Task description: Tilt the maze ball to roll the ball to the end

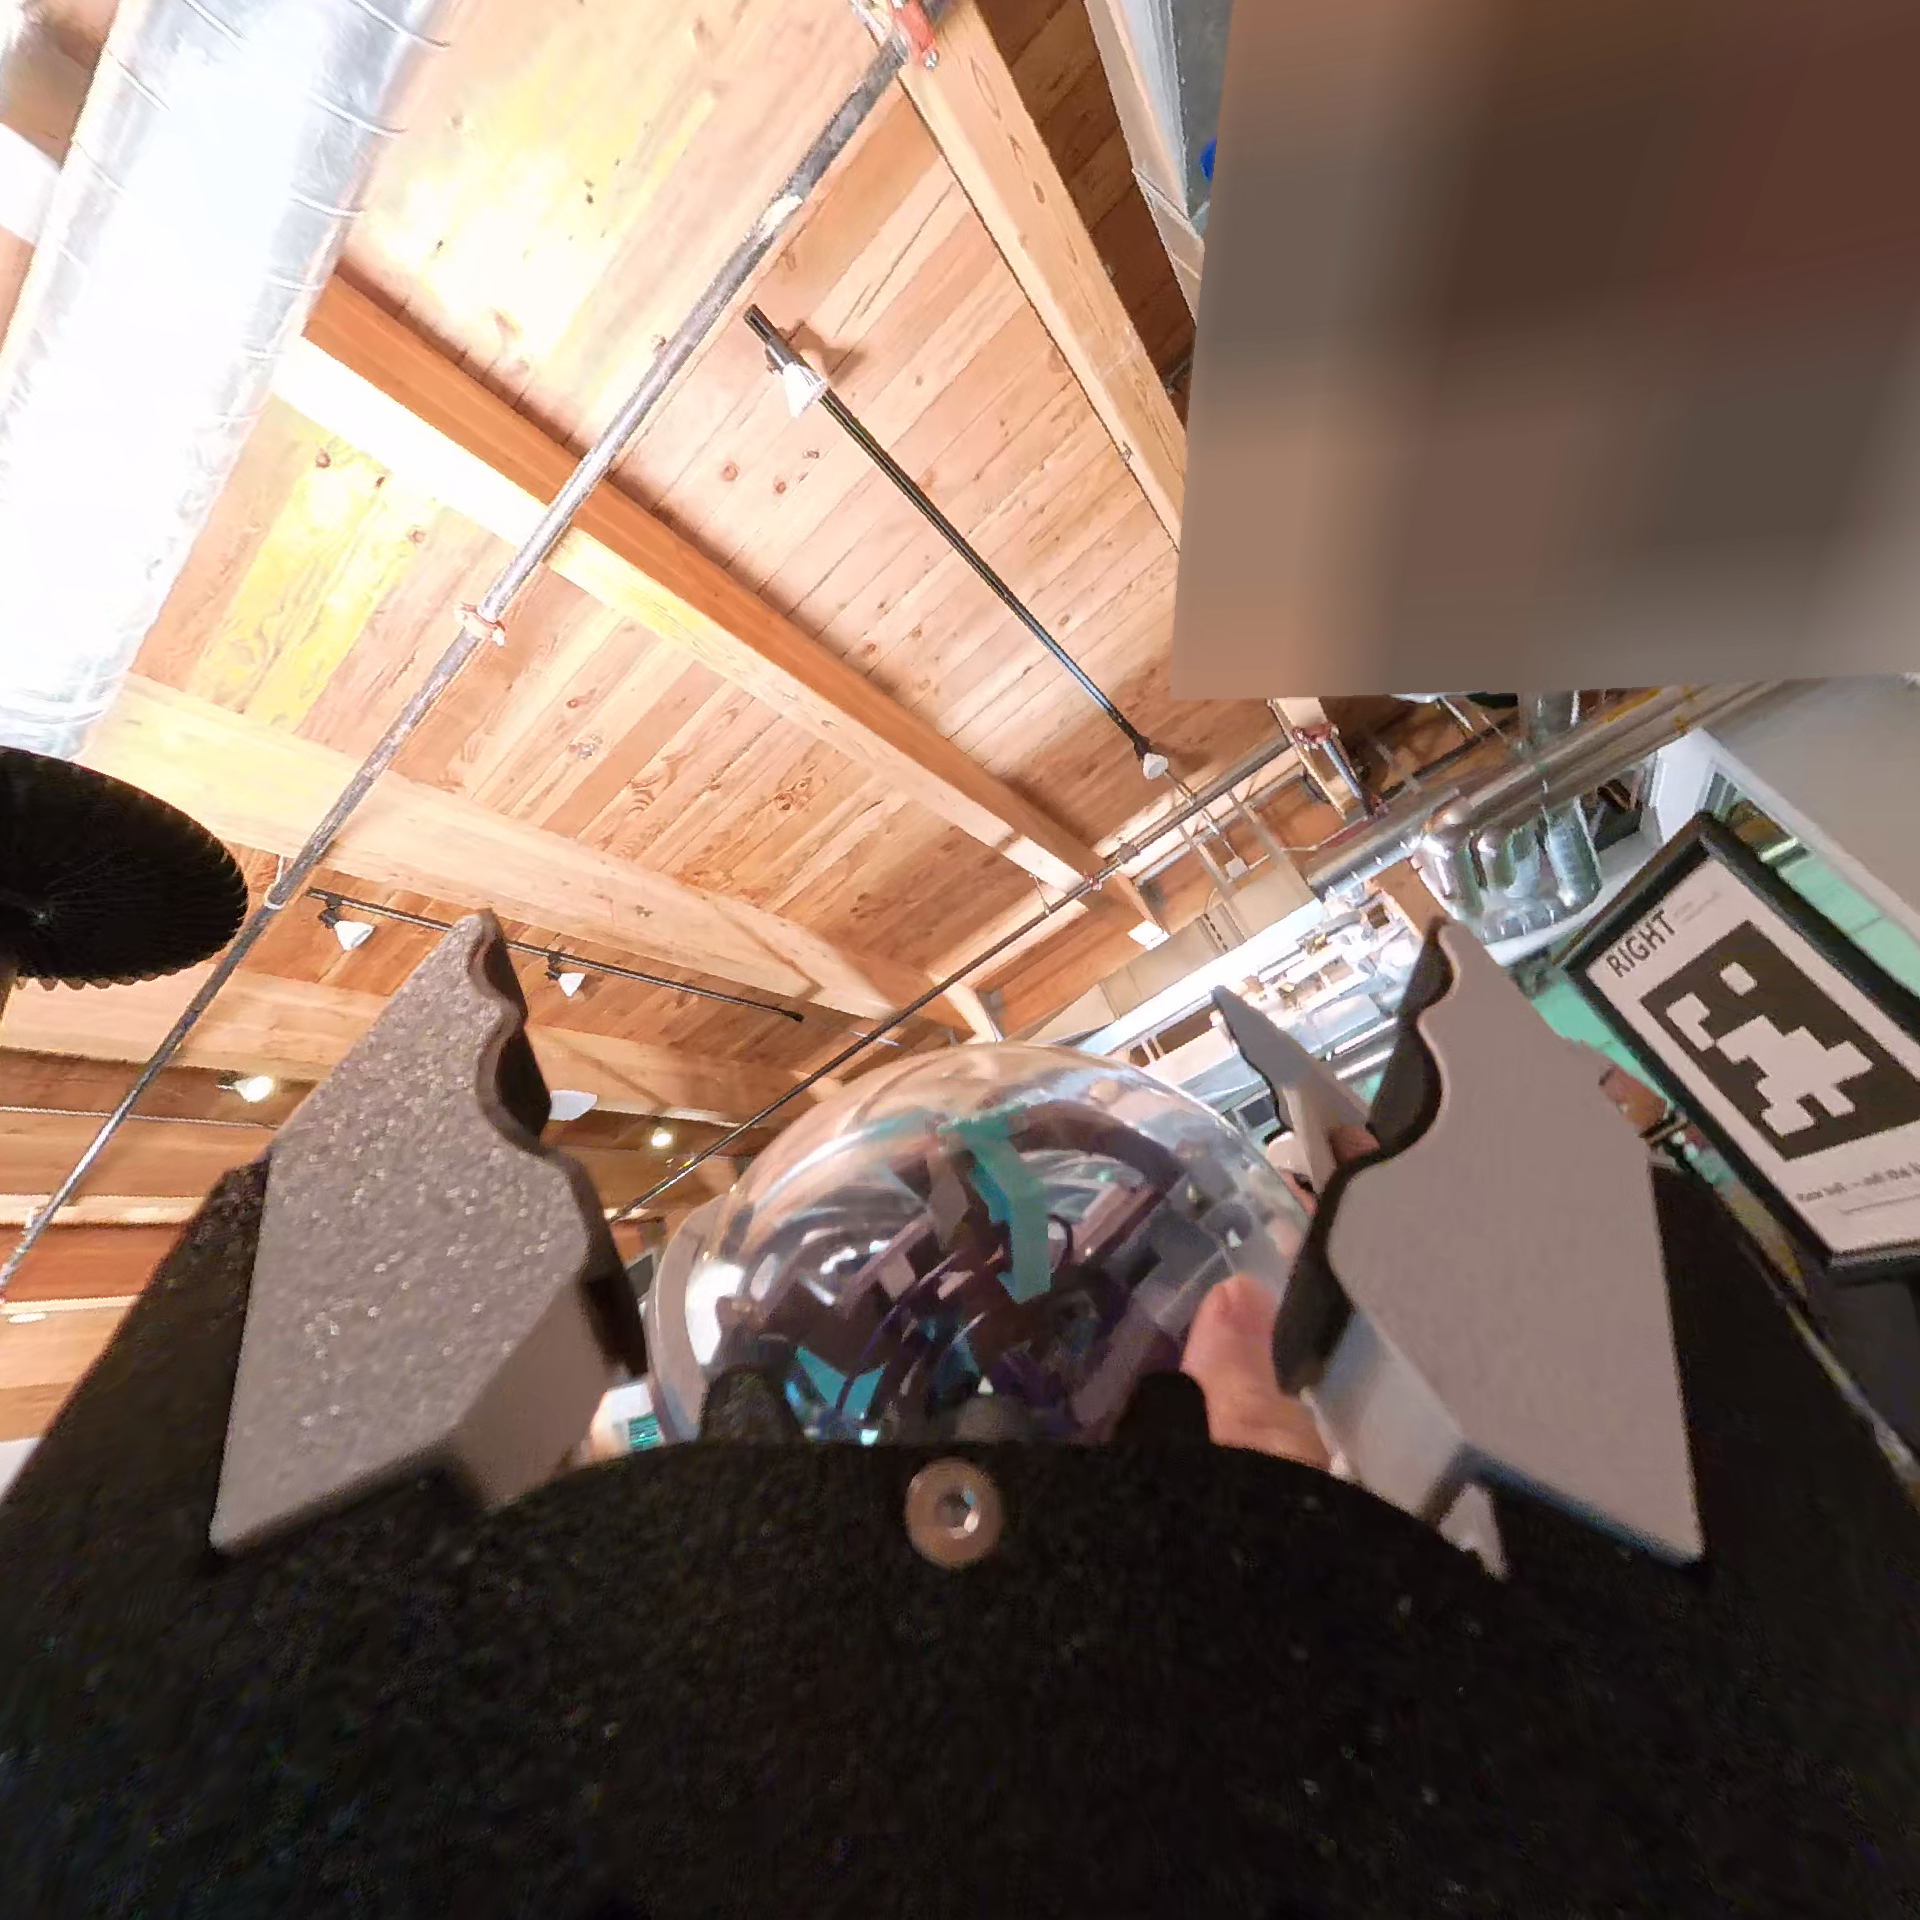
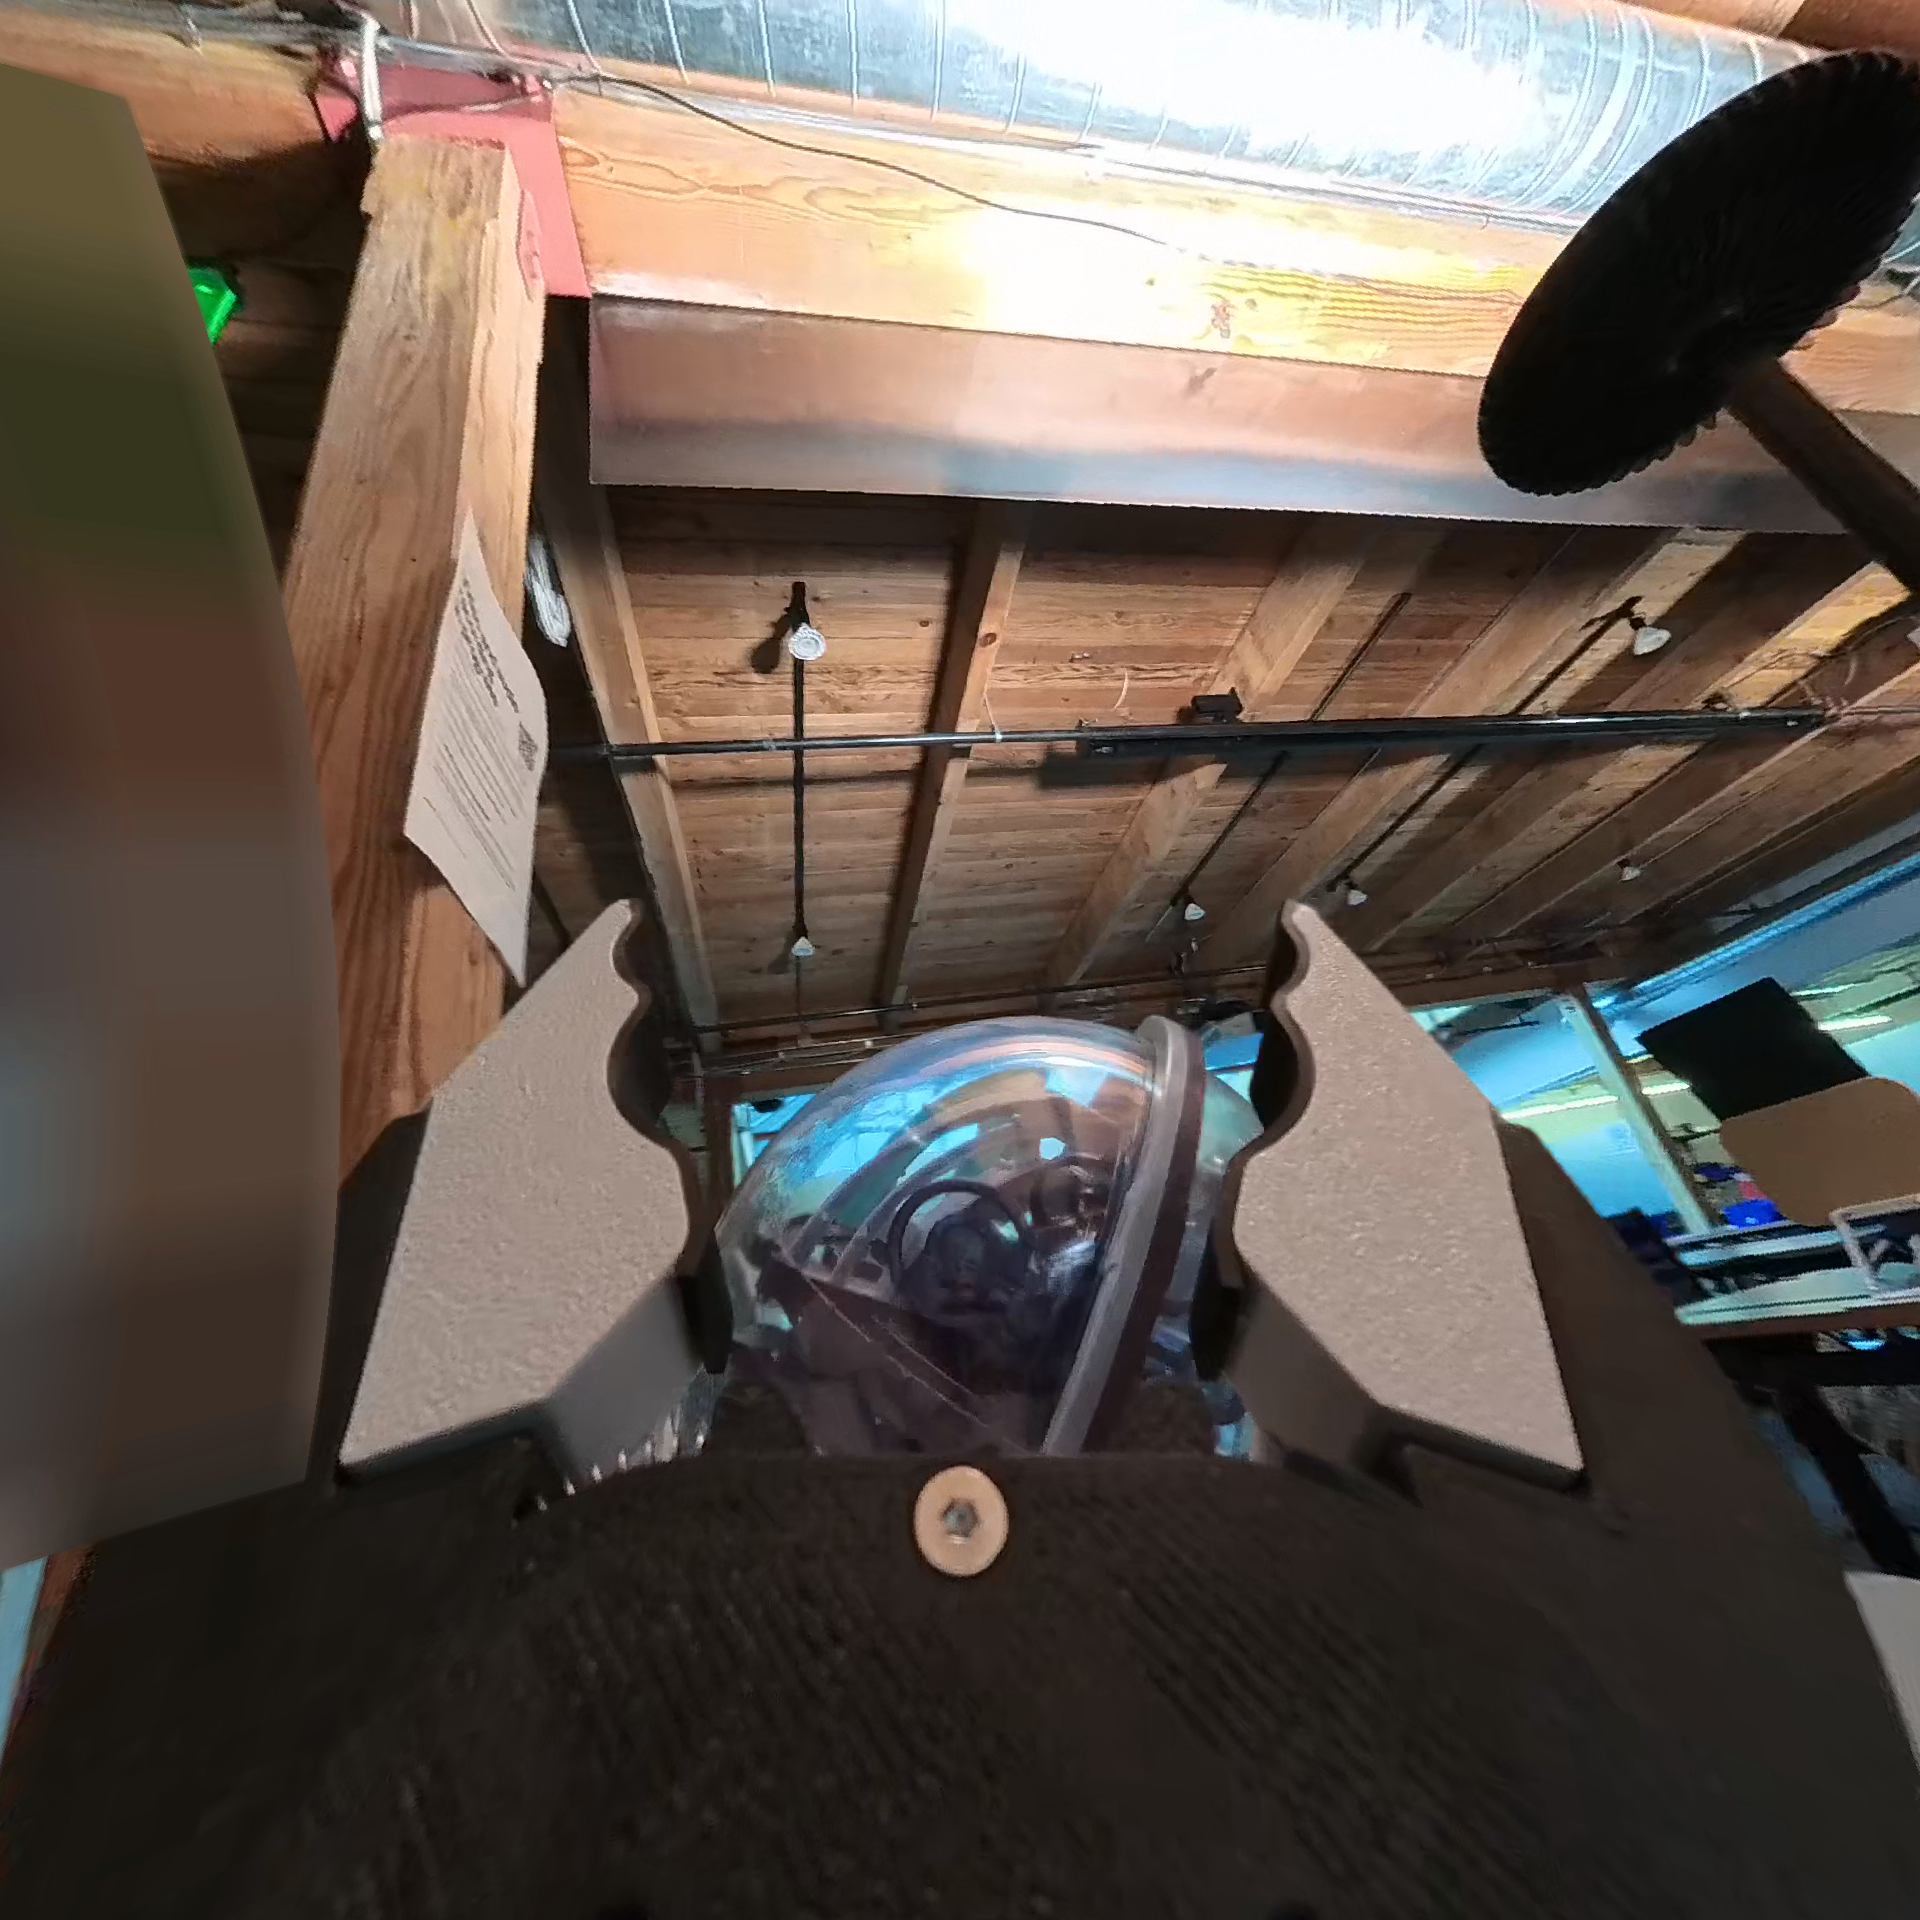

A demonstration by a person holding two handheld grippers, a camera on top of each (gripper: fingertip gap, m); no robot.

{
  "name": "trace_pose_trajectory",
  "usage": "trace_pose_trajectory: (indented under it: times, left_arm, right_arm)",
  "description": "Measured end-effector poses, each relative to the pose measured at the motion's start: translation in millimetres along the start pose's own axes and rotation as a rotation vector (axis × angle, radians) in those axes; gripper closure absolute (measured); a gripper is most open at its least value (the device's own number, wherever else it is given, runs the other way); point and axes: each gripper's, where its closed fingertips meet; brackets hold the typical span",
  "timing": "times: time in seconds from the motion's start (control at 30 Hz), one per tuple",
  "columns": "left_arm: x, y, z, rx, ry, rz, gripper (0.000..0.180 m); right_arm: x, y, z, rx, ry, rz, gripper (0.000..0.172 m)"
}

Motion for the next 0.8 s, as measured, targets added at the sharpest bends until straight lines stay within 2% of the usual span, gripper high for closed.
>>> trace_pose_trajectory:
  times: [0.13,0.43,0.57,0.8]
  left_arm:
    - [1,-4,3,0.024,-0.015,-0.015,0.023]
    - [-5,2,17,-0.072,-0.098,-0.009,0.024]
    - [-5,2,15,-0.061,-0.078,-0.01,0.023]
    - [5,-16,-2,0.1,0.027,-0.032,0.023]
  right_arm:
    - [0,13,3,-0.039,-0.018,0.065,0.059]
    - [2,38,3,-0.125,-0.011,0.17,0.053]
    - [4,27,-4,-0.127,0.011,0.107,0.053]
    - [5,6,-25,-0.195,0.139,-0.006,0.045]
Point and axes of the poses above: each gripper's, where its closed fingertips meet, x out along the fingers, z out of its top, y = z × x across the jaws, and after that the axes turned 12 degrees about -x, right-handed
